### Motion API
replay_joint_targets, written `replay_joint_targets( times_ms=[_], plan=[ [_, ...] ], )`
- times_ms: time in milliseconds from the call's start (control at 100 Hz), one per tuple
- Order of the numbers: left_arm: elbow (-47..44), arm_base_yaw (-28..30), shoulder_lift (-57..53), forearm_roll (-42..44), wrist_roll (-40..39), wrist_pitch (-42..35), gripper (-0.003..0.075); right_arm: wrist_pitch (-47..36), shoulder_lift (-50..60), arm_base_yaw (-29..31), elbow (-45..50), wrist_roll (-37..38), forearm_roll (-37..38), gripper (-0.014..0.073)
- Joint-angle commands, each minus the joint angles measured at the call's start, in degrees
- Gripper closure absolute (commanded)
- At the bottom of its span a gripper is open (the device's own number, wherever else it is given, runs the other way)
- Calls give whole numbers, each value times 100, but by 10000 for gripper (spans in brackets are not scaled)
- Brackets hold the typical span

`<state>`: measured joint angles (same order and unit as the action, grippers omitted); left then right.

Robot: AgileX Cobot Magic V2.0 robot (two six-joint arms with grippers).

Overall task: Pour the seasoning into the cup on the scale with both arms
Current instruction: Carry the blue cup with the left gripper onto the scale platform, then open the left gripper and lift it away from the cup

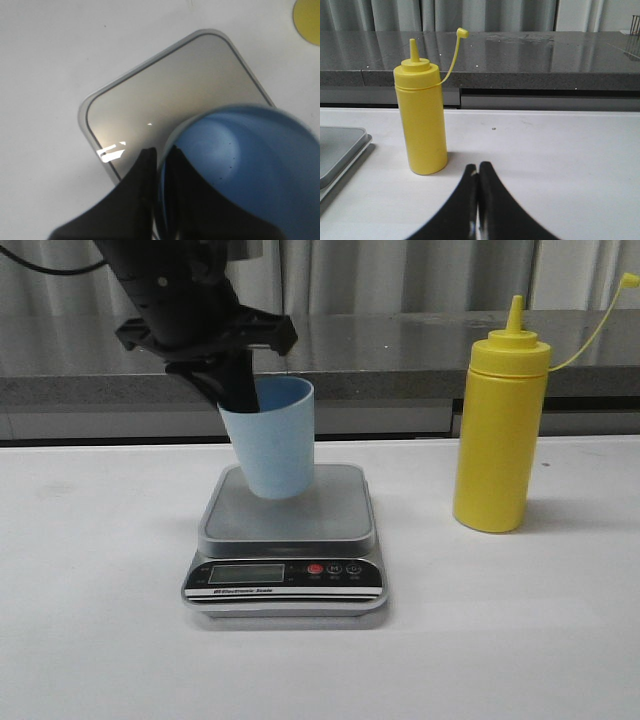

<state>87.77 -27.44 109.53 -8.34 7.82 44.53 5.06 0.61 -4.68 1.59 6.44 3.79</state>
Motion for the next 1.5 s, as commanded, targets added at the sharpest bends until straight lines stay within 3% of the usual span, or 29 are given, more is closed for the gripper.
replay_joint_targets(
  times_ms=[0,130,330,450,900,1000,1240,1490],
  plan=[
    [197,-77,-199,-79,-4,-200,740,-446,109,35,-101,-46,-6,662],
    [197,-67,-135,-100,-4,-172,699,-446,109,35,-101,-46,-6,662],
    [223,-67,-135,-122,-31,-151,415,-446,109,35,-101,-46,-6,662],
    [340,-67,-146,-230,-42,-110,349,-446,109,35,-101,-46,-6,662],
    [293,-67,-935,-375,-45,-46,364,-446,109,35,-101,-46,-6,662],
    [99,-58,-1202,-336,-45,-70,435,-446,109,35,-101,-46,-6,662],
    [-862,80,-2031,-335,-45,-613,740,-446,109,35,-101,-46,-6,662],
    [-2104,503,-3121,-375,-55,-1106,741,-446,109,35,-101,-46,-6,662]
  ],
)
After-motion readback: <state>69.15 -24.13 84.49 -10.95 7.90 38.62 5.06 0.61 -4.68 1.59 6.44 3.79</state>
